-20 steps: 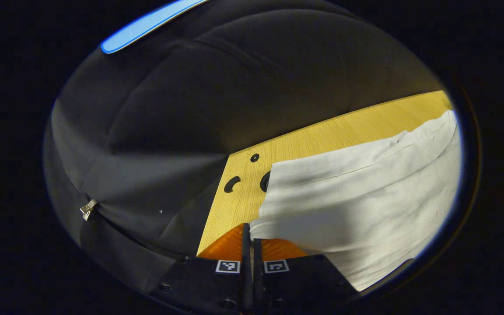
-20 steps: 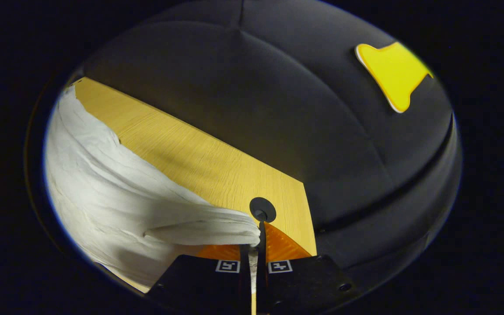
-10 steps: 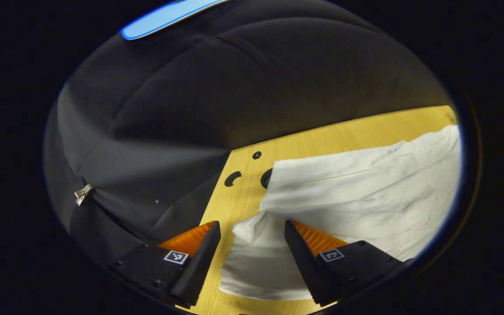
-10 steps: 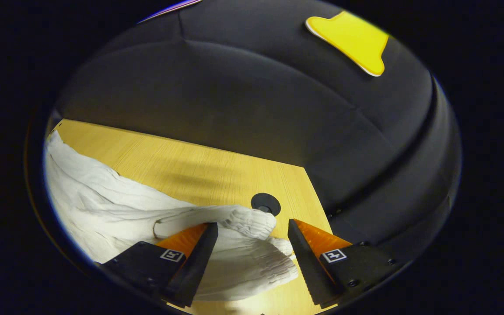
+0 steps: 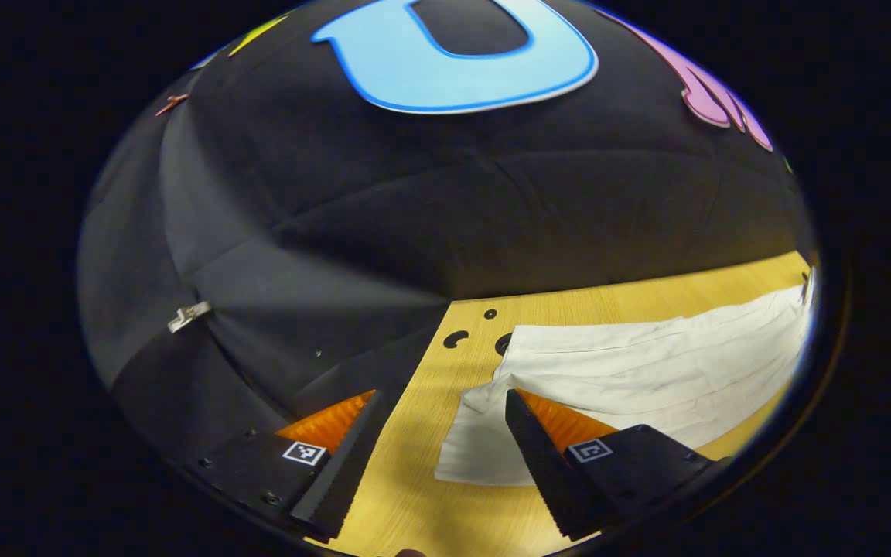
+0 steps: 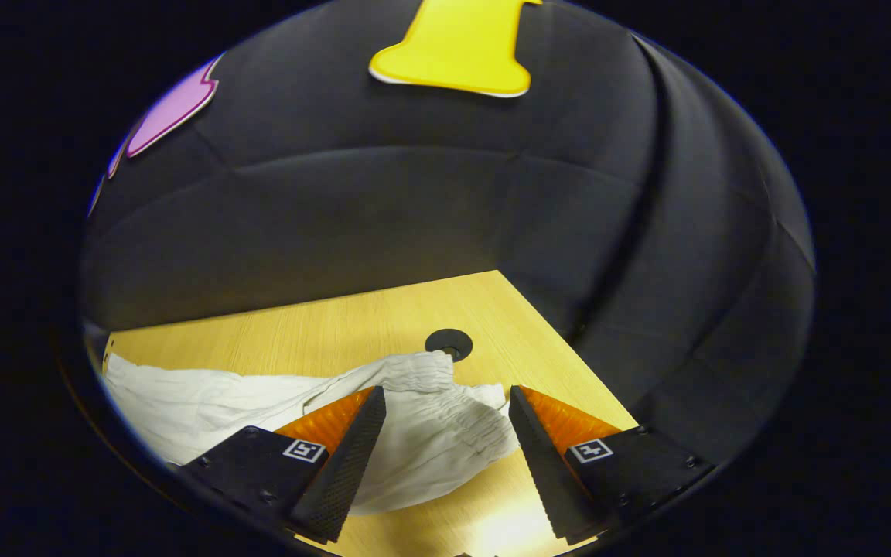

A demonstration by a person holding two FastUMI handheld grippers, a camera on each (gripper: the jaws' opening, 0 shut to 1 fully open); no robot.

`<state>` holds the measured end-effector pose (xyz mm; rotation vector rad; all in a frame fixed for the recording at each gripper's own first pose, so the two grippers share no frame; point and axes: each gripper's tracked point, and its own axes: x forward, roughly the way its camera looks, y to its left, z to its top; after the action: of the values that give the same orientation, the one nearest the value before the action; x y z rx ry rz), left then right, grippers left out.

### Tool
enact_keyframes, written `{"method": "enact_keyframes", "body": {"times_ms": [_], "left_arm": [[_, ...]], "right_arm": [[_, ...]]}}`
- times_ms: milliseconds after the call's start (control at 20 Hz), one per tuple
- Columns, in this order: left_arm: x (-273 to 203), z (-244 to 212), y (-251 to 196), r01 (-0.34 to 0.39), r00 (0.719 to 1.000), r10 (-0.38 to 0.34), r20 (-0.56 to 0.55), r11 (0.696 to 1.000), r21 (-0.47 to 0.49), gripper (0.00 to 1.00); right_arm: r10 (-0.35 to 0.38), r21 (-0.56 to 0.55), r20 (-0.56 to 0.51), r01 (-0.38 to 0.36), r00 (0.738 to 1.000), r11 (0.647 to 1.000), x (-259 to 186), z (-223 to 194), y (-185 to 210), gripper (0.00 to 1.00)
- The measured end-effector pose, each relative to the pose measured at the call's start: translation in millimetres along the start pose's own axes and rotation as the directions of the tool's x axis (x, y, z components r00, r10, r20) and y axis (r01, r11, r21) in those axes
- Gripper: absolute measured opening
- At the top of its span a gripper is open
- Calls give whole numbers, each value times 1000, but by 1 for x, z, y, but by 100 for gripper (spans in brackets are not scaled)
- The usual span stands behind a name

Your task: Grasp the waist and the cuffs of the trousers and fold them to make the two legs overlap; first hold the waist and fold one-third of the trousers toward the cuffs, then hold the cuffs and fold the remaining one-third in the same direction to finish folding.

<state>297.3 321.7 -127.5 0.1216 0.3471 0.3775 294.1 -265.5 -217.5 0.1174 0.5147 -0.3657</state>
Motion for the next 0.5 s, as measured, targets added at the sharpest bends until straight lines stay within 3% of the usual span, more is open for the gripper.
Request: {"method": "enact_keyframes", "body": {"times_ms": [300, 500], "left_arm": [[-69, -21, 29, -1, 1000, 0, -11, 989, -147, 98], [-102, -52, 64, -77, 995, 68, -69, 986, -148, 98]], "right_arm": [[-33, 105, -25, 36, 999, 994, 10, -17, -6, 98], [-26, 201, -75, 41, 997, 979, 10, -31, -2, 99]]}}
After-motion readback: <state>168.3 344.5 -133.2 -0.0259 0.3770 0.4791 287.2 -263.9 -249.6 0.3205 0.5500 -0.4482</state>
